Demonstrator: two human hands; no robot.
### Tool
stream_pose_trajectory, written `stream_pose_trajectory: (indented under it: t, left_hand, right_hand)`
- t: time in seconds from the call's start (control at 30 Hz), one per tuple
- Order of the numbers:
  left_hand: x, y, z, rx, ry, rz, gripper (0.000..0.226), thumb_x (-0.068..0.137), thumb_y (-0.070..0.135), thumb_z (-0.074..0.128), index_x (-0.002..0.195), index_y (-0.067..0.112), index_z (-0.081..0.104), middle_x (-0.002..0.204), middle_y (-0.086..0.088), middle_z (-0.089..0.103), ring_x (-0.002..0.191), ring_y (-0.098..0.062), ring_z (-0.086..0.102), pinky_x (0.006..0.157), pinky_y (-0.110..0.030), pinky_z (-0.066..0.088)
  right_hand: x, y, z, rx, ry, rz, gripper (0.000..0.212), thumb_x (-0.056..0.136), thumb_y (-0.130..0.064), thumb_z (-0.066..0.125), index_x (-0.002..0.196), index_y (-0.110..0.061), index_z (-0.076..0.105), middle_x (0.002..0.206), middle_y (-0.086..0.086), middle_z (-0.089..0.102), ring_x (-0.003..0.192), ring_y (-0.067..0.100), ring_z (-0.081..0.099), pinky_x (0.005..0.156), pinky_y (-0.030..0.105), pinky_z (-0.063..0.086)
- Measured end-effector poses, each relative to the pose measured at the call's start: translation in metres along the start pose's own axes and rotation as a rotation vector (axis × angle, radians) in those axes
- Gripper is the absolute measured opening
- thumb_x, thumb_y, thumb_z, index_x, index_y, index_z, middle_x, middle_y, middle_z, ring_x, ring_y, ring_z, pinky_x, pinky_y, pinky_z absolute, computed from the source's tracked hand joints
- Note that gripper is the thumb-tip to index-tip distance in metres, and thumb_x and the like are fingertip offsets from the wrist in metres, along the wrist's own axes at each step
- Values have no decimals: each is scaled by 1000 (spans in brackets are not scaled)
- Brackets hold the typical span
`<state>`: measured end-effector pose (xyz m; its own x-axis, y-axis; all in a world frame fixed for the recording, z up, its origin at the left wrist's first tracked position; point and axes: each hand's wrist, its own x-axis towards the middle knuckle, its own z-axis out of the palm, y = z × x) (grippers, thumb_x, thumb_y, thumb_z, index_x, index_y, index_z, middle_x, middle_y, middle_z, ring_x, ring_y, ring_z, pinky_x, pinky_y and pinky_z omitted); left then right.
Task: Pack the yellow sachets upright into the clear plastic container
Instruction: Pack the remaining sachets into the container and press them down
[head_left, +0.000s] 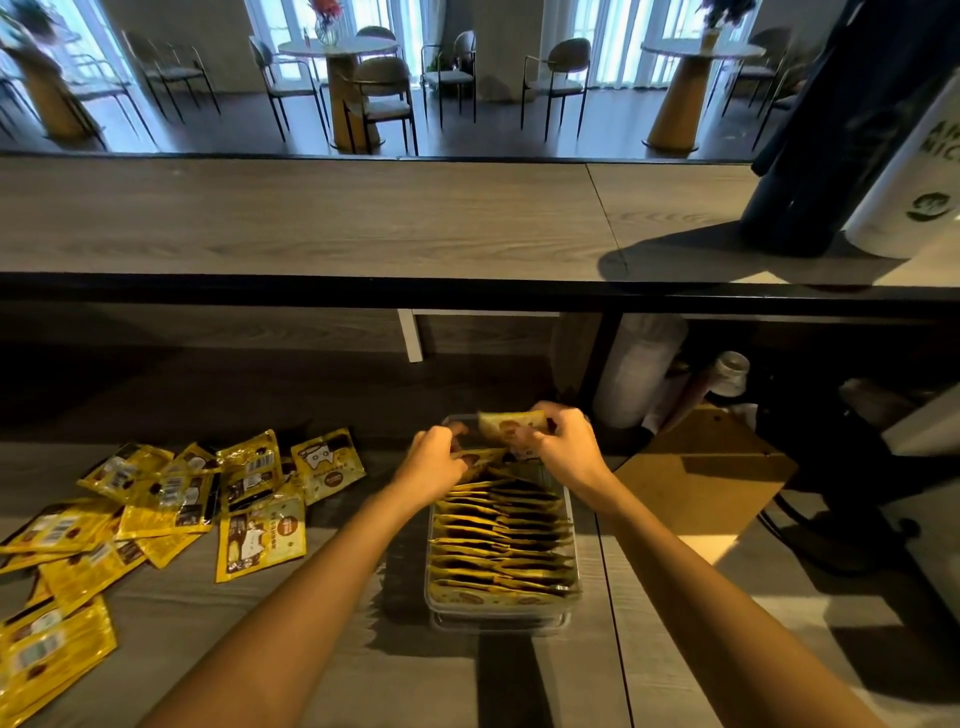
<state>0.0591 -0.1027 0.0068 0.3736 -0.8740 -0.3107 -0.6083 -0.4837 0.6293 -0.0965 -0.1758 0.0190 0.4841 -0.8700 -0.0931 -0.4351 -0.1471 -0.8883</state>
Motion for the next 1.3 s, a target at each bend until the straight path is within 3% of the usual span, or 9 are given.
stream_pose_trajectory:
  t: [0.23, 0.33, 0.47, 0.6, 0.77, 0.9, 1.07, 1.2, 1.3]
  left_hand:
    - [-3, 1, -7, 66, -82, 77, 19, 85, 6, 57, 94, 22, 61, 108, -10, 59, 101, -21, 57, 83, -33, 51]
    - [-2, 3, -3, 100, -108, 82, 24, 87, 5, 51, 104, 20, 58, 114, -9, 55, 104, -22, 56, 88, -35, 51]
    - [-4, 7, 4, 146, -194, 100, 39, 90, 0, 41, 122, 17, 55, 115, -11, 55, 110, -25, 55, 91, -37, 49]
    - [-2, 7, -1, 93, -217, 108, 39, 90, -3, 39, 116, 21, 56, 102, -5, 58, 101, -21, 58, 80, -32, 49]
    - [-4, 10, -4, 132, -258, 113, 36, 91, 1, 39, 111, 22, 59, 110, -9, 61, 107, -22, 57, 96, -39, 45]
    - [-6, 15, -2, 186, -328, 34, 29, 92, 10, 37, 112, 10, 58, 105, -13, 60, 100, -26, 57, 89, -38, 43]
    - [-5, 11, -5, 61, -305, 6, 32, 89, 13, 40, 114, 11, 60, 83, -7, 57, 72, -17, 52, 66, -30, 39]
    - [-7, 9, -6, -74, -213, -6, 28, 88, 12, 43, 109, 13, 61, 95, -14, 60, 82, -23, 55, 74, -35, 42]
    - [-9, 10, -11, -108, -100, 3, 32, 90, 11, 43, 116, 10, 60, 102, -14, 60, 93, -25, 57, 82, -35, 46]
  right_hand:
    - [-4, 15, 3, -21, -72, 48, 23, 84, -4, 60, 73, -23, 53, 74, -3, 55, 73, 10, 53, 60, 17, 43]
    - [-6, 18, 1, -179, -122, 8, 10, 87, -14, 60, 86, -24, 58, 83, -2, 62, 82, 12, 59, 66, 17, 46]
    - [-6, 13, -3, -398, -199, -3, 38, 89, -3, 47, 121, -17, 59, 115, 9, 64, 108, 23, 60, 92, 33, 50]
    - [-8, 12, -4, -411, -205, -1, 31, 89, -2, 42, 108, -12, 64, 105, 13, 66, 99, 25, 60, 84, 36, 50]
    - [-12, 14, -3, -423, -235, 28, 20, 91, -6, 43, 103, -6, 59, 99, 14, 64, 91, 24, 58, 73, 33, 44]
    - [-14, 9, -2, -476, -354, 23, 32, 94, -8, 38, 120, -11, 56, 118, 13, 62, 110, 28, 58, 89, 34, 47]
    - [-15, 5, 2, -456, -381, 66, 34, 98, -19, 35, 124, -13, 56, 119, 11, 62, 109, 23, 58, 90, 32, 46]
    - [-14, 2, 4, -420, -337, 58, 37, 95, -19, 39, 130, -12, 50, 116, 13, 62, 95, 18, 56, 77, 26, 44]
    - [-12, -1, 7, -442, -286, 38, 38, 95, -21, 40, 130, -13, 50, 121, 13, 62, 106, 24, 58, 90, 34, 47]
